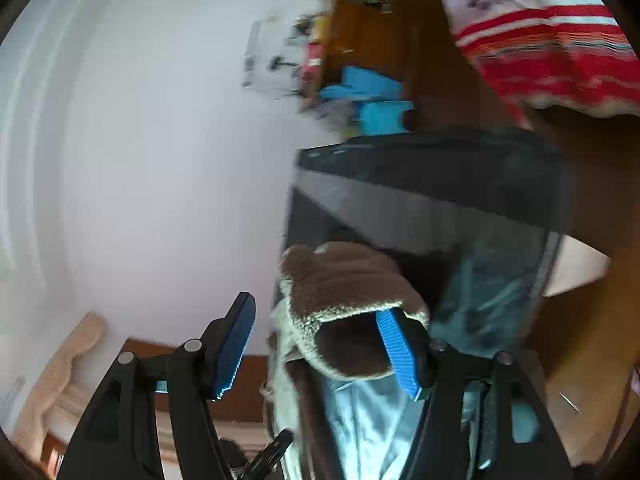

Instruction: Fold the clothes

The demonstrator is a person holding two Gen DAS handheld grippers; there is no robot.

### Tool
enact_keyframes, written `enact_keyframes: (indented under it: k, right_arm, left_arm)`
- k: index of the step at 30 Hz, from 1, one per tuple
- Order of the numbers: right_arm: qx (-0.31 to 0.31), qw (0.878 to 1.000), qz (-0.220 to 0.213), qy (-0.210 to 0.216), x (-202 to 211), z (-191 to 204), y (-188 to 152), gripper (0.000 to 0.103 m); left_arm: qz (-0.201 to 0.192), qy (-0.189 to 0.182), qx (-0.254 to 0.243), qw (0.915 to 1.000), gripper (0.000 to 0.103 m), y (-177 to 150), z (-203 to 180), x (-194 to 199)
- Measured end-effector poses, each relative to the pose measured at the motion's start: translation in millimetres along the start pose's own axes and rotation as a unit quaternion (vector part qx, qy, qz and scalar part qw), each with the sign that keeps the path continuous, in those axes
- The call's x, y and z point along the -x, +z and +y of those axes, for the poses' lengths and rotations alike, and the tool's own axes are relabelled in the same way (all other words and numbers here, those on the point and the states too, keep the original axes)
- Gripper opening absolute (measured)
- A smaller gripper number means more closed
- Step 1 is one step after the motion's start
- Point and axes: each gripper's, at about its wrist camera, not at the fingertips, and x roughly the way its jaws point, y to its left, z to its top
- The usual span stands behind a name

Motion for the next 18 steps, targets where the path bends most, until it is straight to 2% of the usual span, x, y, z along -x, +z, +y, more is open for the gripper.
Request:
enact_keyframes:
  k: [3, 4, 5, 6, 7, 8, 9, 11, 13, 16, 17, 18]
  right_arm:
    - [0.006, 1.000, -0.002, -0.012, 1, 1, -2, 0.066]
    - [0.018, 1.000, -0.002, -0.017, 1, 4, -2, 0.057]
    - [0.042, 0.999, -0.005, -0.029, 0, 9, -3, 0.039]
    - [0.087, 0.995, -0.013, -0.052, -3, 19, -4, 0.029]
    - [0.132, 0.988, -0.021, -0.076, -5, 29, -6, 0.016]
    - [0.176, 0.979, -0.028, -0.099, -8, 39, -8, 0.010]
    - [0.228, 0.966, -0.037, -0.116, -9, 50, -13, 0.010]
    - [0.325, 0.938, -0.039, -0.118, -11, 73, -33, 0.009]
    - [0.438, 0.892, -0.007, -0.113, -22, 97, -66, 0.009]
    - [0.585, 0.798, 0.089, -0.110, -44, 112, -130, 0.010]
    - [0.618, 0.768, 0.124, -0.111, -50, 110, -150, 0.010]
    - [0.641, 0.743, 0.155, -0.112, -55, 106, -166, 0.011]
  left_arm:
    - [0.000, -0.002, -0.002, 1.0000, 0.087, -1, 1, 0]
    - [0.000, -0.002, -0.003, 1.0000, 0.087, -1, 0, -1]
    - [0.001, -0.001, -0.003, 1.0000, 0.087, 0, 0, -1]
    - [0.001, -0.001, -0.004, 1.0000, 0.087, 0, 0, -1]
    - [0.002, -0.001, -0.005, 1.0000, 0.087, 0, 0, -1]
    - [0.001, -0.001, -0.005, 1.0000, 0.087, -1, 0, -1]
    - [0.001, -0.002, -0.004, 1.0000, 0.087, -1, 0, -1]
    - [0.001, -0.003, -0.003, 1.0000, 0.087, -1, 1, 0]
    - [0.002, -0.003, -0.002, 1.0000, 0.087, 0, 0, 0]
    - [0.004, -0.002, -0.003, 1.0000, 0.087, 0, 0, 1]
    - [0.004, -0.002, -0.003, 1.0000, 0.087, 0, -1, 1]
    - [0.004, -0.002, -0.003, 1.0000, 0.087, -1, -1, 2]
